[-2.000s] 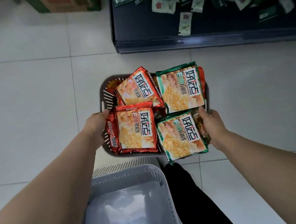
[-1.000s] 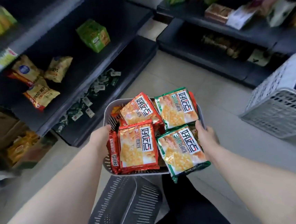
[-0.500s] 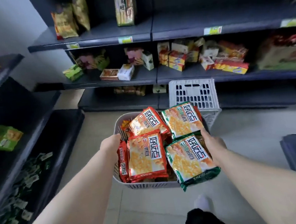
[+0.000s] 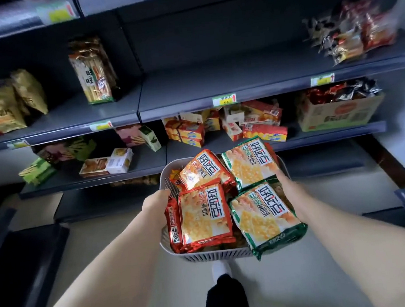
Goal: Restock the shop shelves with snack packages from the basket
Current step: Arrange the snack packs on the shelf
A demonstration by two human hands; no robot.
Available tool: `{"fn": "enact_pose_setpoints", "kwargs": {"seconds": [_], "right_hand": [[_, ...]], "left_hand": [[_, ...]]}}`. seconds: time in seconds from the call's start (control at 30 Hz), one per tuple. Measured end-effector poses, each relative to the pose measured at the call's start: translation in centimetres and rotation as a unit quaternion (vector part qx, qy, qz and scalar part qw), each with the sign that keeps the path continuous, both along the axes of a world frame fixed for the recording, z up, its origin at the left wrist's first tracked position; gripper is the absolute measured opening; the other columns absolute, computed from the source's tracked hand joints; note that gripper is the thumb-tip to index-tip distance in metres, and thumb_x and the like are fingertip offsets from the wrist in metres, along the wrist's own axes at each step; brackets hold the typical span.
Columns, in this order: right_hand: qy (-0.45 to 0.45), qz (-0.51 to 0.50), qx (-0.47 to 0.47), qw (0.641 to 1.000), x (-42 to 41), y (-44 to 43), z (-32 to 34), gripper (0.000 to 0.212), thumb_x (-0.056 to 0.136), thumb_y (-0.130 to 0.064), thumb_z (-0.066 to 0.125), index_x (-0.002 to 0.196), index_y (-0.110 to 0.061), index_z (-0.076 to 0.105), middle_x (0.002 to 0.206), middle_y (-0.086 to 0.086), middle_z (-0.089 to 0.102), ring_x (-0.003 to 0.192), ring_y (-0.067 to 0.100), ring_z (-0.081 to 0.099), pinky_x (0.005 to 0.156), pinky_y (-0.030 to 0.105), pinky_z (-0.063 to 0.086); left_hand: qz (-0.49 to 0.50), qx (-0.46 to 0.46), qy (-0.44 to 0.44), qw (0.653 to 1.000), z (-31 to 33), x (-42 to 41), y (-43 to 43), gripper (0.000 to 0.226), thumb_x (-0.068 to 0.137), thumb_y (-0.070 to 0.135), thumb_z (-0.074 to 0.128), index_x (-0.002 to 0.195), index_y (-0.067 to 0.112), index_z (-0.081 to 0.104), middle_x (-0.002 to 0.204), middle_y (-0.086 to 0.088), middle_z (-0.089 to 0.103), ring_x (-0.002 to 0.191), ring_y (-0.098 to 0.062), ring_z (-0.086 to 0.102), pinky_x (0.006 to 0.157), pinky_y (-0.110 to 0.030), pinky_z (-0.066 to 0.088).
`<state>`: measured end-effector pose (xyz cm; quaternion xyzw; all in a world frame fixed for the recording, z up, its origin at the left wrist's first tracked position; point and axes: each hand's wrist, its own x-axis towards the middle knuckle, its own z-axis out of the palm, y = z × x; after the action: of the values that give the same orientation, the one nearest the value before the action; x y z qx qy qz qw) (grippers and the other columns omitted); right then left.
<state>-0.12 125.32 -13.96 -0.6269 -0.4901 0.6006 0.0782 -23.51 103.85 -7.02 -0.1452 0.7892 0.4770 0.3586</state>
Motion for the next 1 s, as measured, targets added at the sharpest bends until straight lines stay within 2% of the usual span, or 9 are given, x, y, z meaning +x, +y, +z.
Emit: {"fn": "enact_pose_setpoints", "kwargs": {"seconds": [0.2,0.3,0.37,0.53,0.6,0.67,0.77,0.87,1.0], "right_hand": [[-0.047,-0.018,0.019,0.999,-7.4,6.7,1.0,0.077,0.072,-0.082,0.051,0.106,-0.013,0.061,0.100,0.011,0.067,0.088,0.032,0.065,0.087,0.046,0.055],[-0.066,-0.012,0.015,0.998,-10.8,10.3,-0.6,0.073,0.074,-0.080,0.053,0.105,-0.014,0.062,0.100,0.008,0.066,0.089,0.030,0.064,0.088,0.044,0.054],[-0.068,-0.011,0.012,0.998,-12.6,12.1,-1.7,0.072,0.073,-0.079,0.055,0.109,-0.015,0.059,0.106,0.008,0.063,0.093,0.029,0.061,0.091,0.044,0.052],[-0.050,0.015,-0.036,0.998,-15.7,15.3,-4.1,0.097,0.070,-0.081,0.053,0.143,-0.018,0.039,0.136,0.009,0.050,0.119,0.030,0.051,0.090,0.039,0.038],[-0.058,0.023,-0.051,0.997,-16.4,16.5,-5.4,0.103,0.061,-0.086,0.051,0.142,-0.022,0.038,0.137,0.009,0.050,0.122,0.031,0.050,0.097,0.042,0.040],[-0.074,0.024,-0.046,0.996,-16.7,17.4,-5.8,0.092,0.069,-0.080,0.054,0.139,-0.022,0.040,0.135,0.010,0.052,0.119,0.031,0.051,0.101,0.044,0.041],[-0.086,0.055,-0.039,0.994,-16.7,17.8,-5.6,0.069,0.089,-0.057,0.058,0.138,-0.013,0.039,0.134,0.012,0.050,0.112,0.028,0.050,0.089,0.036,0.036],[-0.107,0.091,-0.013,0.990,-17.1,17.5,-5.0,0.059,0.093,-0.044,0.060,0.134,-0.005,0.041,0.130,0.015,0.053,0.110,0.030,0.053,0.085,0.032,0.038],[-0.190,0.167,0.145,0.957,-18.0,17.0,-3.2,0.071,0.090,-0.039,0.061,0.146,-0.006,0.032,0.141,0.018,0.044,0.125,0.036,0.047,0.100,0.044,0.043]], "left_hand": [[-0.005,-0.010,-0.023,1.000,-4.6,-7.6,8.2,0.022,0.095,0.026,0.060,0.093,0.005,0.066,0.073,-0.012,0.070,0.065,-0.027,0.067,0.068,-0.036,0.055],[0.013,-0.030,-0.031,0.999,-6.7,-11.0,11.4,0.022,0.092,0.026,0.062,0.090,0.005,0.067,0.072,-0.012,0.068,0.063,-0.026,0.063,0.072,-0.036,0.053],[0.019,-0.038,-0.038,0.998,-7.8,-12.8,13.2,0.022,0.092,0.027,0.063,0.087,0.005,0.067,0.070,-0.011,0.066,0.059,-0.025,0.061,0.064,-0.032,0.052],[0.030,-0.050,-0.061,0.996,-9.9,-15.1,15.7,0.021,0.091,0.025,0.064,0.090,0.004,0.066,0.072,-0.011,0.066,0.060,-0.026,0.060,0.063,-0.031,0.050],[0.033,-0.066,-0.064,0.995,-10.7,-15.5,16.1,0.021,0.090,0.024,0.065,0.092,0.004,0.066,0.075,-0.012,0.068,0.065,-0.027,0.062,0.070,-0.034,0.053],[0.034,-0.086,-0.060,0.994,-11.4,-15.7,16.3,0.018,0.089,0.023,0.064,0.088,0.006,0.064,0.073,-0.011,0.067,0.064,-0.026,0.062,0.067,-0.033,0.053],[0.011,-0.134,-0.050,0.990,-11.4,-15.8,16.7,0.017,0.086,0.021,0.064,0.092,0.005,0.064,0.071,-0.007,0.064,0.060,-0.022,0.059,0.059,-0.028,0.048],[-0.070,-0.227,0.018,0.971,-10.8,-15.6,17.7,0.042,0.077,0.030,0.063,0.111,0.006,0.062,0.092,-0.009,0.066,0.076,-0.025,0.064,0.069,-0.033,0.055],[-0.234,-0.300,0.215,0.899,-8.2,-14.1,19.6,0.050,0.078,0.023,0.061,0.126,0.014,0.050,0.124,-0.010,0.054,0.115,-0.033,0.050,0.093,-0.049,0.049]]}}
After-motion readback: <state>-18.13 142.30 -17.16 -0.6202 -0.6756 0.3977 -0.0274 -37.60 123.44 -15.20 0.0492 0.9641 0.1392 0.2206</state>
